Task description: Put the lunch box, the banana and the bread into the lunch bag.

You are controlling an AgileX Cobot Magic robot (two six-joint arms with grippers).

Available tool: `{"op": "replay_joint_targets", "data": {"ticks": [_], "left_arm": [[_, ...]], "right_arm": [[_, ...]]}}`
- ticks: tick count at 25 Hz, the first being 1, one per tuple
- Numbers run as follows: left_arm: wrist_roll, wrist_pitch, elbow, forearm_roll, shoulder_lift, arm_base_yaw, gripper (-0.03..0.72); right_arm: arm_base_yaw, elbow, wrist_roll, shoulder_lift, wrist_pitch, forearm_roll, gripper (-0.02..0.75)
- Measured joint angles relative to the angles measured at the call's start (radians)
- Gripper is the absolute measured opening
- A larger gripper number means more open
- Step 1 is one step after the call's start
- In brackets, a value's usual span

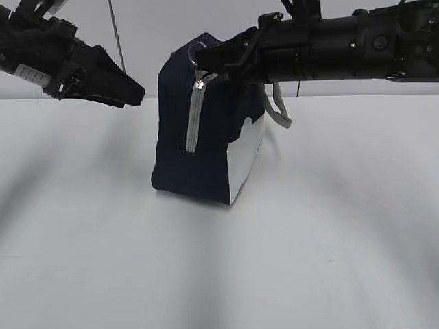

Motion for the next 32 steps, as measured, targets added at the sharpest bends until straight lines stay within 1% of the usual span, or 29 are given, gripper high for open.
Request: {"op": "replay_joint_targets", "data": {"ticks": [8,13,21,25,29,32], "left_arm": [[0.057,-0.002,0.0,-0.05,0.0,0.0,0.392],[0.067,-0.002,0.0,-0.057,0.0,0.0,0.392],[0.086,-0.003,0.0,-0.058,0.0,0.0,0.392],[0.106,-0.003,0.0,-0.082,0.0,0.0,0.392],[0.128,-0.004,0.0,-0.095,0.0,0.0,0.392],[0.168,-0.008,0.0,-0.108,0.007,0.0,0.392]], "right_arm": [[0.0,-0.005,0.029,0.0,0.046,0.008,-0.016],[0.0,-0.043,0.034,0.0,0.054,0.01,-0.016],[0.0,-0.061,0.076,0.002,0.129,0.015,-0.016],[0.0,-0.063,0.082,0.004,0.159,0.015,-0.016],[0.0,-0.075,0.094,0.005,0.159,0.015,-0.016],[0.0,-0.083,0.108,0.005,0.15,0.013,-0.016]]}}
